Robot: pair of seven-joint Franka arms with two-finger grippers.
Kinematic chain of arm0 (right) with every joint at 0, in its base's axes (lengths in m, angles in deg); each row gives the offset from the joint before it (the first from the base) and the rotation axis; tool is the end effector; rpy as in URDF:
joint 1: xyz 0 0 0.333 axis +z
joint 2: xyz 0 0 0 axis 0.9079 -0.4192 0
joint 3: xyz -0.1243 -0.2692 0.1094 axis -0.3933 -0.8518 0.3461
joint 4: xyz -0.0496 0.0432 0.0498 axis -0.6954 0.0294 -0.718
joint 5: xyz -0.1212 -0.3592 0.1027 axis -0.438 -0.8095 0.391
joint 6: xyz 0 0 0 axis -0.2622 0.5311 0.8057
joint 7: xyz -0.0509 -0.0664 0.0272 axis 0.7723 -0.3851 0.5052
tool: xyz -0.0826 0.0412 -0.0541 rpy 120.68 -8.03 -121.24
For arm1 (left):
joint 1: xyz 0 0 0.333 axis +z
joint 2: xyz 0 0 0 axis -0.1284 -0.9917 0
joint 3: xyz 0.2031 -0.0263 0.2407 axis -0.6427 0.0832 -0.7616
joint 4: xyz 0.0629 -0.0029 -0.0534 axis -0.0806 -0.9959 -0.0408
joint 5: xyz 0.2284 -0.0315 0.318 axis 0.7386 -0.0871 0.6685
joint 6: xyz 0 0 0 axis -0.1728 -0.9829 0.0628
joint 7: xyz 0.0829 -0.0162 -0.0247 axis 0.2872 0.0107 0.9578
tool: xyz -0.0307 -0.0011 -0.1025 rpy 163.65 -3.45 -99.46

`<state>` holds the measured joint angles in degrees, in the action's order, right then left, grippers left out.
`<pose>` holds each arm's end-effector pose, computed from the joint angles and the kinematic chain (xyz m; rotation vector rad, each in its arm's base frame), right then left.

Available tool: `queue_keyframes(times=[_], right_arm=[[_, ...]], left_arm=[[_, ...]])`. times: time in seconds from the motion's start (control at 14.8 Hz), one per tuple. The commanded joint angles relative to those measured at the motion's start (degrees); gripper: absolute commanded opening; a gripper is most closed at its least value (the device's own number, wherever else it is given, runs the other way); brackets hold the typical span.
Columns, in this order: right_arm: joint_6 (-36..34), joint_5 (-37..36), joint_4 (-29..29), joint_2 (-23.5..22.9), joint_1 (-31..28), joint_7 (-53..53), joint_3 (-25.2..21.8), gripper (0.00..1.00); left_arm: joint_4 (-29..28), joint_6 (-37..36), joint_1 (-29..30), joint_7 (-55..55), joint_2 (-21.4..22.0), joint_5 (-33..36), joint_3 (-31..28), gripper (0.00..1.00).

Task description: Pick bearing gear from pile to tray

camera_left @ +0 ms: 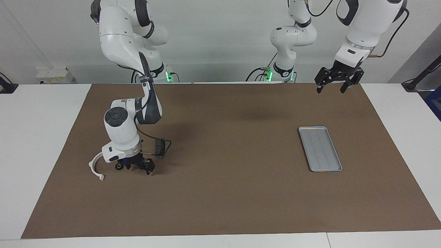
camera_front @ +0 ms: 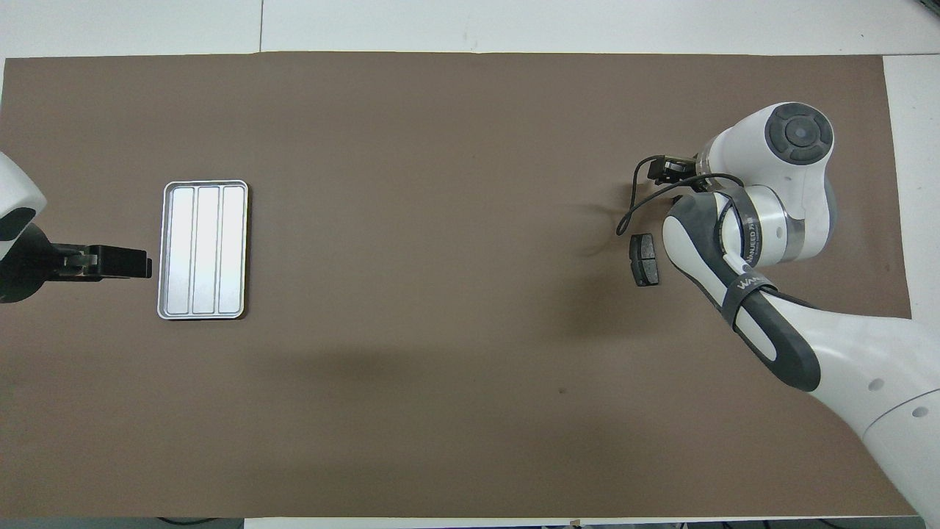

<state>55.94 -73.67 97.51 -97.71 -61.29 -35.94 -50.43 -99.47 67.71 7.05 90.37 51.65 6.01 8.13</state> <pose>0.6667 0.0394 0.2940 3.0505 -0.4460 0.1934 0.5018 -0.0491 0.5999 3.1170 -0.0985 0.0916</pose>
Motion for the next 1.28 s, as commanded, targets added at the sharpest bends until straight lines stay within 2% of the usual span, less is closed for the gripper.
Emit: queue_keyframes(times=[0.0,1.22], right_arm=[[0.31,-1.26,-0.89,-0.87,-0.24,-1.31,0.50,0.98],[1.02,-0.12,-0.89,-1.04,-0.67,-2.71,0.59,0.98]], left_arm=[[-0.80,0.60,-0.11,-0.02,1.14,0.05,-0.22,1.00],[-1.24,0.60,-0.55,0.69,1.40,0.31,0.22,1.00]])
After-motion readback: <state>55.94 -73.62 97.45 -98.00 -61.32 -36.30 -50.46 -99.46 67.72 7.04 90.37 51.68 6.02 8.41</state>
